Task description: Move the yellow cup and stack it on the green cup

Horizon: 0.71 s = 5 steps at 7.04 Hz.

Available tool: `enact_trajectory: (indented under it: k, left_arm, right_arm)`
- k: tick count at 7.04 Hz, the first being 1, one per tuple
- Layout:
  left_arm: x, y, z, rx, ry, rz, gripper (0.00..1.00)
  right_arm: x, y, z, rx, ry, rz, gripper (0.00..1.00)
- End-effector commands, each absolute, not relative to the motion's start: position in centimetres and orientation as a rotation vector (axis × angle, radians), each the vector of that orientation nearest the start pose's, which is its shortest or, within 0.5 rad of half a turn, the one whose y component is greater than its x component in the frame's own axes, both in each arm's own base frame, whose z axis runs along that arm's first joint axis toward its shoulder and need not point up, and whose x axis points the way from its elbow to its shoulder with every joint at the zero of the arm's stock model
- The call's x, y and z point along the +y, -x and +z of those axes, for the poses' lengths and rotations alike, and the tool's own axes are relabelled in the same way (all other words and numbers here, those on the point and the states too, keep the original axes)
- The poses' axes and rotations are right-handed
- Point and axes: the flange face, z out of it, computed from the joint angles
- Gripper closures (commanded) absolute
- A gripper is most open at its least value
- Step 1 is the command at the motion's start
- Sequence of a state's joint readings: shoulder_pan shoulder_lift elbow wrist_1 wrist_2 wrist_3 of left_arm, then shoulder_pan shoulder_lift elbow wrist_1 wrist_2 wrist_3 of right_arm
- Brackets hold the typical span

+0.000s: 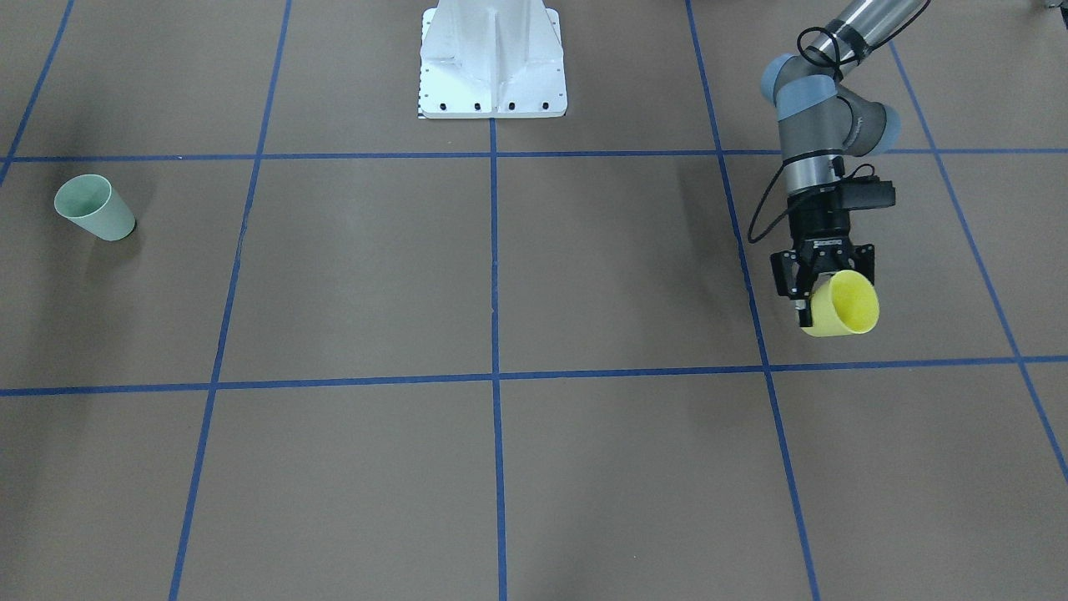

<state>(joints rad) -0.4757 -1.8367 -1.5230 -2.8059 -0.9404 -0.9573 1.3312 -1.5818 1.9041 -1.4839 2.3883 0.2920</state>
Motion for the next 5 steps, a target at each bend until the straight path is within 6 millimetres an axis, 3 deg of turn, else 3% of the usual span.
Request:
enact_trajectory:
  k: [1,2,3,4,5]
  left_arm:
    - [-43.0,-51.6,26.2,1.047,-1.294,-0.103,0.98]
    - [-41.0,-54.3,23.9,1.118,-1.285,-0.074,0.94]
    - [-39.6,-55.0,24.2,1.268,-1.286,-0.024,0.97]
    - [-38.3,-55.4,22.6,1.405,-1.279,0.095,0.99]
    - [-38.0,-56.3,22.1,1.414,-1.285,0.188,0.97]
  right_arm:
    - [-50.0,10.3,44.0,-0.92,-0.137,-0.087,0.0]
    - [-50.3,12.5,41.5,-0.941,-0.138,-0.089,0.0]
    - [-49.5,15.7,37.5,-0.982,-0.107,-0.045,0.0]
    - [-48.6,18.8,34.9,-1.008,-0.081,-0.045,0.0]
    - [-48.5,21.6,31.9,-1.038,-0.061,-0.036,0.0]
